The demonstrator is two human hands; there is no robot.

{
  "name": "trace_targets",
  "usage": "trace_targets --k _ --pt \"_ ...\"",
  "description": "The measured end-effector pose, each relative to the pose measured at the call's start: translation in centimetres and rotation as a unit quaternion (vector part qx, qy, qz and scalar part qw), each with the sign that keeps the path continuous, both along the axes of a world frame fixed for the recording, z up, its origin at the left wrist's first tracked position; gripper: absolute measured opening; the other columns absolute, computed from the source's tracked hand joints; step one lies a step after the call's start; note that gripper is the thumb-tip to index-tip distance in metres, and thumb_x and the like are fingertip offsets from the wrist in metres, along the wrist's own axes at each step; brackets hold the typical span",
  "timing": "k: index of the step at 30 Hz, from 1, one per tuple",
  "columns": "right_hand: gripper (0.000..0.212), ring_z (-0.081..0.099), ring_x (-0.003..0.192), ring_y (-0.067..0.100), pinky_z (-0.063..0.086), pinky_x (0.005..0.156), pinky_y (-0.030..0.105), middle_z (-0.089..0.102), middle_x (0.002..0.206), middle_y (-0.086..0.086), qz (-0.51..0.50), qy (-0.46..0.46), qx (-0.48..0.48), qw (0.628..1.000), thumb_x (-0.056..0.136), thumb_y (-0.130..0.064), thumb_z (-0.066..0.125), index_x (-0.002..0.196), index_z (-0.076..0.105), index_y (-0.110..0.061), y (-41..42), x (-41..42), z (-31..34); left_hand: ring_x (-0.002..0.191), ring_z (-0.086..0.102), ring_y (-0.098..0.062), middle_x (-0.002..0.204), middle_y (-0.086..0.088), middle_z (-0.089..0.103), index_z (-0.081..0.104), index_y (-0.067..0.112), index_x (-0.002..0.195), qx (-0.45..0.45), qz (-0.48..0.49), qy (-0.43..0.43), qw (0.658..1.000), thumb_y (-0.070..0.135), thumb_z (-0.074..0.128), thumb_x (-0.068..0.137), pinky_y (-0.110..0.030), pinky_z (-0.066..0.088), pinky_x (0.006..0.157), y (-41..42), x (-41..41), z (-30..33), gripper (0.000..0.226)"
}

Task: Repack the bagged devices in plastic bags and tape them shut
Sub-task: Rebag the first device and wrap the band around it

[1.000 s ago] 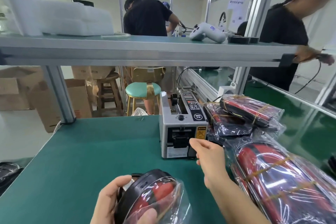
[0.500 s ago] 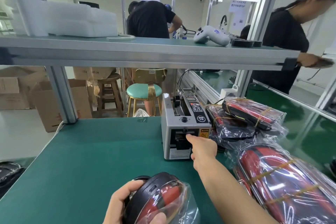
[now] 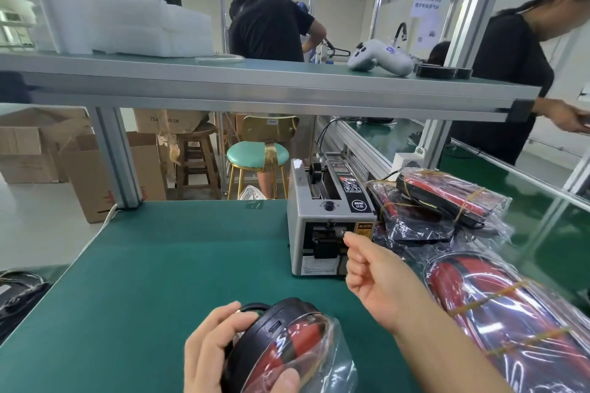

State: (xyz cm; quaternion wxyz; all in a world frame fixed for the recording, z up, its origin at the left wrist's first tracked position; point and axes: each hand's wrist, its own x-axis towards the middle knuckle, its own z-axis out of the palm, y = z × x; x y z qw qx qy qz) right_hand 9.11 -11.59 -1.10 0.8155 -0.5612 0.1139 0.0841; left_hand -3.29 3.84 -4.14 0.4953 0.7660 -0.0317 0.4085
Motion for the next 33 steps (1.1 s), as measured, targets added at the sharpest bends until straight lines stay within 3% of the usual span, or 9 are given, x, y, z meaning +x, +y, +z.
trace_targets --k 1,3,6,9,13,17,22,26,33 --pt "0.034 0.033 0.053 0.008 0.033 0.053 0.02 0.038 0.058 -0.006 0.038 -0.035 -0.063 0.997 0.087 -0.023 0.063 0.057 0.046 -0.023 -0.4 -1.6 0.6 0.085 0.058 0.002 0.101 0.004 0.059 0.069 0.039 0.08 -0.027 -0.02 -0.014 0.999 0.064 0.067 0.066 -0.01 0.046 0.072 -0.1 0.2 -0.3 0.029" --pt "0.025 0.047 0.066 0.004 0.041 0.072 0.021 0.053 0.066 -0.015 0.1 -0.096 -0.194 0.971 0.079 -0.04 0.065 0.059 0.061 -0.025 -0.4 -4.9 2.0 0.089 0.056 -0.001 0.106 0.019 0.054 0.063 0.056 0.093 -0.036 -0.008 -0.02 0.999 0.045 0.074 0.066 -0.024 0.049 0.073 -0.4 -0.1 -0.4 0.031" --pt "0.036 0.062 0.08 -0.007 0.046 0.083 0.019 0.069 0.088 -0.028 0.154 -0.101 -0.125 0.975 0.049 -0.049 0.08 0.076 0.077 -0.025 0.5 -8.1 2.7 0.084 0.058 -0.007 0.105 0.018 0.053 0.063 0.042 0.095 -0.022 0.007 -0.023 0.999 0.048 0.075 0.057 -0.025 0.051 0.067 -0.4 -0.5 -0.6 0.04" --pt "0.04 0.063 0.098 -0.007 0.04 0.097 0.03 0.067 0.103 -0.028 0.202 -0.11 -0.131 0.964 0.046 -0.051 0.074 0.065 0.075 -0.016 1.5 -9.4 2.4 0.083 0.06 -0.012 0.104 0.011 0.055 0.063 0.033 0.091 -0.03 -0.002 -0.026 0.999 0.039 0.073 0.049 -0.025 0.053 0.061 -0.7 -0.9 -0.3 0.044" --pt "0.033 0.061 0.101 -0.011 0.038 0.085 0.021 0.066 0.106 -0.026 0.18 -0.118 -0.117 0.969 0.047 -0.045 0.074 0.059 0.074 -0.014 1.7 -10.2 2.4 0.092 0.061 -0.017 0.109 0.007 0.054 0.063 0.032 0.091 -0.061 -0.028 -0.033 0.997 0.032 0.072 0.048 -0.021 0.054 0.064 -1.2 -1.3 -0.1 0.044" --pt "0.018 0.062 0.103 -0.005 0.041 0.092 0.029 0.07 0.1 -0.019 0.146 -0.101 -0.098 0.979 0.055 -0.026 0.073 0.056 0.073 -0.008 1.6 -10.7 2.5 0.095 0.061 -0.019 0.113 0.006 0.054 0.062 0.032 0.093 -0.071 -0.05 -0.039 0.995 0.027 0.072 0.05 -0.019 0.053 0.064 -1.4 -1.4 -0.1 0.044" --pt "0.02 0.061 0.105 0.002 0.041 0.094 0.03 0.069 0.105 -0.013 0.135 -0.077 -0.104 0.982 0.05 -0.021 0.087 0.055 0.071 -0.009 1.6 -11.2 3.1 0.091 0.061 -0.025 0.115 0.002 0.054 0.057 0.036 0.097 -0.098 -0.073 -0.046 0.991 0.024 0.073 0.051 -0.02 0.052 0.064 -1.7 -1.6 0.0 0.05" --pt "0.014 0.061 0.102 -0.002 0.04 0.087 0.026 0.068 0.105 -0.011 0.132 -0.083 -0.114 0.981 0.067 -0.013 0.075 0.053 0.071 -0.011 1.6 -11.2 3.1 0.088 0.061 -0.026 0.115 0.001 0.053 0.053 0.039 0.097 -0.097 -0.084 -0.052 0.99 0.023 0.071 0.053 -0.021 0.052 0.064 -2.0 -1.6 0.1 0.05" --pt "0.02 0.06 0.103 -0.005 0.041 0.088 0.027 0.069 0.103 -0.008 0.149 -0.083 -0.117 0.978 0.051 -0.023 0.083 0.06 0.075 -0.008 1.5 -11.2 3.3 0.088 0.061 -0.026 0.117 0.0 0.051 0.052 0.037 0.098 -0.059 -0.071 -0.056 0.994 0.024 0.072 0.055 -0.018 0.052 0.063 -1.9 -1.6 -0.4 0.05"
